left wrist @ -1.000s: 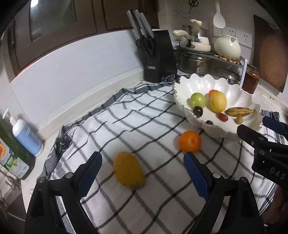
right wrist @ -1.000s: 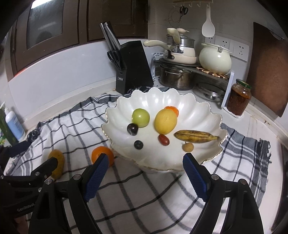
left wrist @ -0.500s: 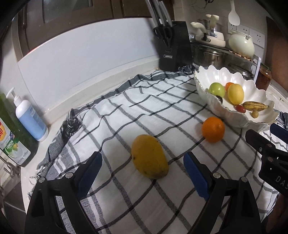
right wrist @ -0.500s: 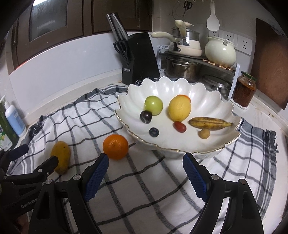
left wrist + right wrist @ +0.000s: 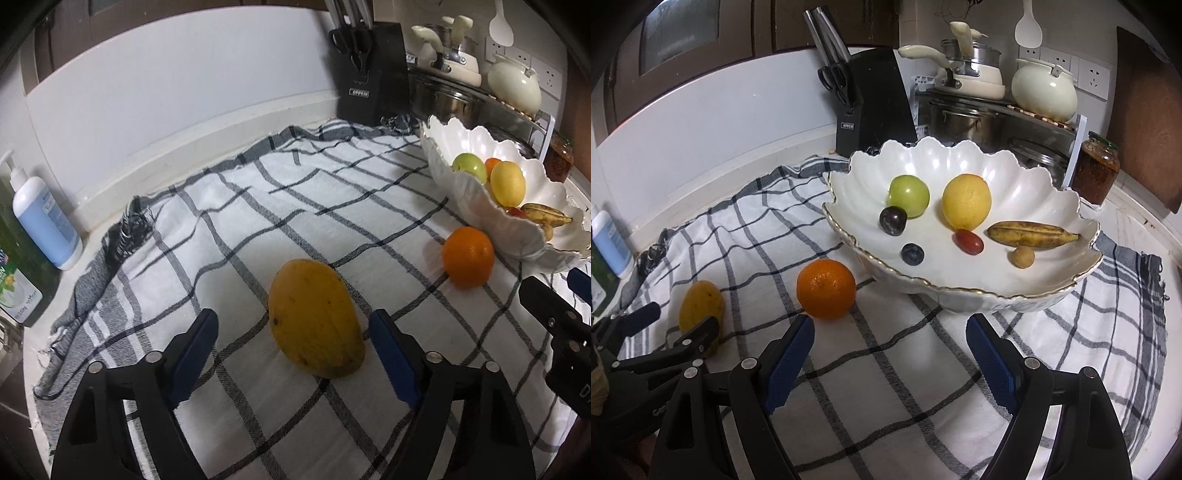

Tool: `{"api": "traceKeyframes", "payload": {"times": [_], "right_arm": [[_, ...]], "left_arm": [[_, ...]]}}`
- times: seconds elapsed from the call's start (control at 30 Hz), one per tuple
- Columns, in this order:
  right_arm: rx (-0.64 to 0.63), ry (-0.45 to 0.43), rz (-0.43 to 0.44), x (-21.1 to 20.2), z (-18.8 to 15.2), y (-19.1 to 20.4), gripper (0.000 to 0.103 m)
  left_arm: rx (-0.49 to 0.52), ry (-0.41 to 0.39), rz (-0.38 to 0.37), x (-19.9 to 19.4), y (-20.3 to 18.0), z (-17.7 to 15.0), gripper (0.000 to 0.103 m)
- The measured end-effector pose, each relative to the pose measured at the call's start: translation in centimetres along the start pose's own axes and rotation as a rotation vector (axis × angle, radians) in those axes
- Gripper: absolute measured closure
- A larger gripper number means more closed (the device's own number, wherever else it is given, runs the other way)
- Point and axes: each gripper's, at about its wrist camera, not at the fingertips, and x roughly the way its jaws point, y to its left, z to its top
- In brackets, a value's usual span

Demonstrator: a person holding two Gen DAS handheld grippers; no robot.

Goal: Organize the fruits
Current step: 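Withdraw both tools from the bowl toward the mango and orange, then grasp the yellow mango with the left tool while the right tool grasps the orange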

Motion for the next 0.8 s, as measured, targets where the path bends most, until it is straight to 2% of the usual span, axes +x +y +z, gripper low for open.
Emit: {"api": "traceKeyframes", "payload": {"times": [0.13,0.23,0.4,0.57,0.8], "right_arm": [[0.0,0.01,0.002,0.5,-0.2,0.3,0.018],[0.006,0.015,0.003,0.7,-0.3,0.3,0.018],[0.027,0.02,0.011,1.1,-0.3,0.0,0.018],[0.036,0.017,0.008,1.2,-0.3,-0.1,0.018],[0.023,0.008,0.016,1.1,-0.2,0.7,0.018]], "left_arm": [[-0.005,0.008,0.0,0.8,0.0,0.1,0.024],[-0.013,0.019,-0.018,1.2,-0.1,0.2,0.03],[-0.023,0.036,-0.082,1.5,-0.3,0.0,0.052],[-0.044,0.037,-0.086,1.4,-0.1,0.0,0.053],[-0.079,-0.006,-0.049,0.4,1.1,0.1,0.054]]}}
